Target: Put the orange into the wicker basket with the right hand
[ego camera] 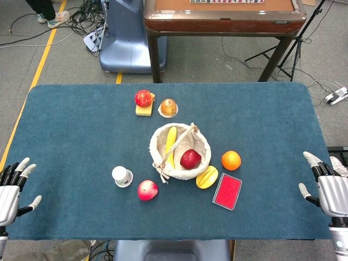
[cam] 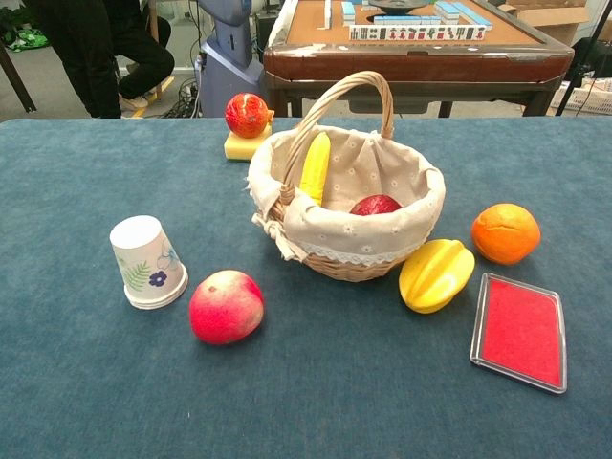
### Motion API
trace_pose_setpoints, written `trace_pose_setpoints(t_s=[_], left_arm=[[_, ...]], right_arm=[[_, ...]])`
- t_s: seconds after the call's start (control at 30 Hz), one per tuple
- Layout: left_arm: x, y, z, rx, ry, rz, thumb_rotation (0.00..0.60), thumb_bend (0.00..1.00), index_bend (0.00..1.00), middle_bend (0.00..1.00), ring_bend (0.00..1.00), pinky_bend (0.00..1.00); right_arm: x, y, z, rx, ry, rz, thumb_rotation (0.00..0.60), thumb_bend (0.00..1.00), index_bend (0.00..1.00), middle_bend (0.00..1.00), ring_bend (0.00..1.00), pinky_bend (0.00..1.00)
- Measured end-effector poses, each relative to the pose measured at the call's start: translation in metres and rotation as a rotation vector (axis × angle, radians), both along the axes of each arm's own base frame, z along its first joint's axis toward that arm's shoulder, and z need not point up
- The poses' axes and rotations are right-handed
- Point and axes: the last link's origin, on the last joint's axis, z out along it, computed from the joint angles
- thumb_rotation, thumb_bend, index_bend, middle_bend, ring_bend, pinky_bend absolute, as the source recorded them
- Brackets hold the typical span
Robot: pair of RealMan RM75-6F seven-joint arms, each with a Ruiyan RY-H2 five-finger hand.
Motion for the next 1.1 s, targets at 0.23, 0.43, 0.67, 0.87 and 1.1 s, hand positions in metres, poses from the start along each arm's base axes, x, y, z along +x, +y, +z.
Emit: trace_pose_setpoints(t_s=[0.23,0.43,0.67,0.87,1.1], left_arm=[[0.000,0.000,0.000,0.003,-0.003,-0.003,0.600,0.26,0.16,0.00,0.00,0.00],[0.000,-0.001,0.000,0.004,-0.001,-0.002,0.600,0.26,0.16,0.00,0.00,0.00],[0.001,0.000,-0.002,-0.004,-0.002,-0.010,0.600,0.26,0.16,0.00,0.00,0.00],[-0.002,-0.003,-0.001,0.001,-0.002,0.003,0.600,0.26,0.16,0.00,0.00,0.00],[-0.006,-0.007,0.001,0.009,-0.003,0.015,0.600,0.26,0.16,0.00,0.00,0.00]], right_arm=[[0.000,0.000,-0.001,0.006,0.000,0.001,0.600,0.30,0.13,0.20,0.25,0.50],[0.002,-0.003,-0.002,0.029,0.006,0.001,0.600,0.30,0.13,0.20,0.25,0.50],[0.016,-0.022,-0.012,0.120,0.050,0.035,0.600,0.28,0.13,0.16,0.22,0.49],[0.034,-0.050,-0.030,0.228,0.100,0.068,0.600,0.15,0.05,0.10,0.15,0.41],[0.053,-0.088,-0.065,0.364,0.173,0.081,0.600,0.05,0.00,0.06,0.12,0.37]])
